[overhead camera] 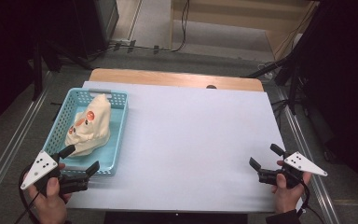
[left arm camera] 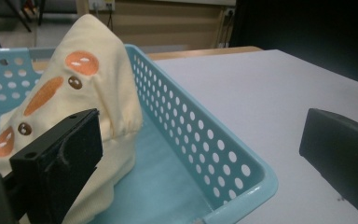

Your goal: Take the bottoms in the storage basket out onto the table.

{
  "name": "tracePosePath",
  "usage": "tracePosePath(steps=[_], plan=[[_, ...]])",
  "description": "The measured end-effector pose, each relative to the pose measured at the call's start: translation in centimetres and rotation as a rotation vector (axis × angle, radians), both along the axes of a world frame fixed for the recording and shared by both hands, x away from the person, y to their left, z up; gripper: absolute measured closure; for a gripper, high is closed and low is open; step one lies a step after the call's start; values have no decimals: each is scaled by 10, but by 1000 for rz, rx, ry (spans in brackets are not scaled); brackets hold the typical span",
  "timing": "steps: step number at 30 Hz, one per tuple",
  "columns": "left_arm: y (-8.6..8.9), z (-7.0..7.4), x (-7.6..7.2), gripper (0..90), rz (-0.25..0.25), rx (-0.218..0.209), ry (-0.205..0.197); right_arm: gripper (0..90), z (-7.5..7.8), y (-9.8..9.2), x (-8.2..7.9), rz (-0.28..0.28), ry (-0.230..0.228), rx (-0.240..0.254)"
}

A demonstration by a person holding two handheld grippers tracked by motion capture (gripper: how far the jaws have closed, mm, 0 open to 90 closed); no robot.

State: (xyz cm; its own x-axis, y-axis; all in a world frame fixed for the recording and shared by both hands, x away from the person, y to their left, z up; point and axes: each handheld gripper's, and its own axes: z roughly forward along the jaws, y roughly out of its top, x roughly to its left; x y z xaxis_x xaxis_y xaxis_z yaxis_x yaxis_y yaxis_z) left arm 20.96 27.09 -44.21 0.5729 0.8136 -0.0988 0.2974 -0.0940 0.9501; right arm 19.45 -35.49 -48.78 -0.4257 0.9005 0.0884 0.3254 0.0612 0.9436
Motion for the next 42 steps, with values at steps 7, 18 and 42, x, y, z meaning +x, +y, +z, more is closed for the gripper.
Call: tracePosePath(steps=[7, 18, 42], plan=[[-2, 9, 4, 0, 13, 20, 14, 0, 1, 12, -6, 69, 28, -19], [-5, 34, 24, 0, -1, 42, 5, 0, 5, 11, -12, 58, 30, -3], [-12, 66, 104, 0, -4, 130, 112, 0, 1, 11, -27, 98, 37, 4]])
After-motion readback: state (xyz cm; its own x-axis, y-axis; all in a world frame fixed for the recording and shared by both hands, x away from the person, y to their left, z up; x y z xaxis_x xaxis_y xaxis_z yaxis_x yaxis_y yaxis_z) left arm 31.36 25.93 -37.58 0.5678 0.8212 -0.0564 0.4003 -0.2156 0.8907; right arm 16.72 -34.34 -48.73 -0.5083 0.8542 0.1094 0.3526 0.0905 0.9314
